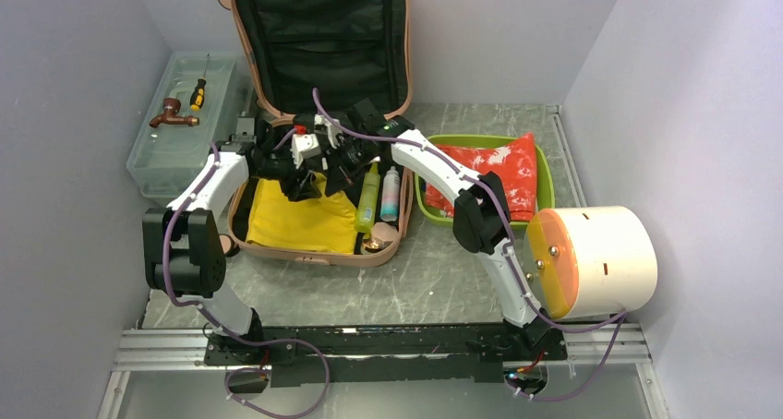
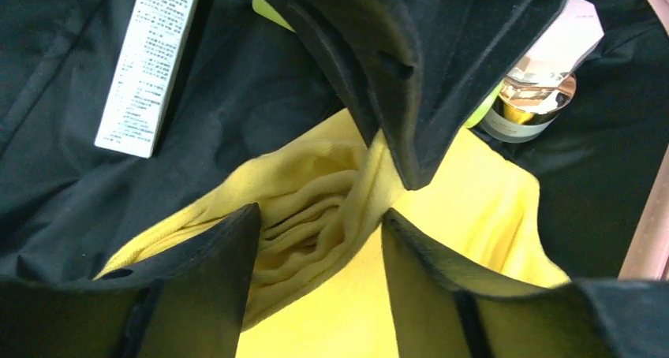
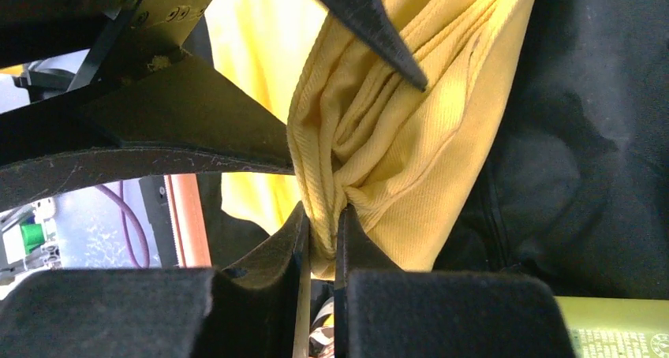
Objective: Open, take out, and arrange the luggage
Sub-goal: Pick up the clothes from the luggage.
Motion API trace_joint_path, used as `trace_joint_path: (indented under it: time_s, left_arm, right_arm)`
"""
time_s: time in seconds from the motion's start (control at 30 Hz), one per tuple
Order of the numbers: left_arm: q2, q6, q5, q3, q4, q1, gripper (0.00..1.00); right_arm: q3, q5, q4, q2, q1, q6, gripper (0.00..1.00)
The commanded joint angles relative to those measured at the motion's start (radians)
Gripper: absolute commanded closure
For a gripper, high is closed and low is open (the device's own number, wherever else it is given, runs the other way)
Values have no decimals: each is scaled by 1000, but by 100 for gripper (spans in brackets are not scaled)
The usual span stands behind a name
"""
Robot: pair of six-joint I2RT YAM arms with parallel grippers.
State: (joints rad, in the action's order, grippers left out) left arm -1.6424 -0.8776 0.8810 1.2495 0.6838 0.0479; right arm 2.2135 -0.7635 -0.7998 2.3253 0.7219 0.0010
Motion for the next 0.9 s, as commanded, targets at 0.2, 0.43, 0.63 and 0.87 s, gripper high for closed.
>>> trace_joint_path:
  time_s: [0.2,0.43,0.63,0.87]
  left_arm:
    - [-25,-3,-33,23,6,21,100]
    - [-10,15,-52,3,-22,21,100]
    - [6,19,-70,6,-20,21,100]
    - [40,42,-63,9,-21,21,100]
  right_arm:
    - [32,-78,-65,-73,33,-47,50]
    - [-74,-24,-94,-114,7,-170,0]
    - [-236,-28,-10,-164,-15,-237,0]
    - [-241,5,45,-126,-13,-254,0]
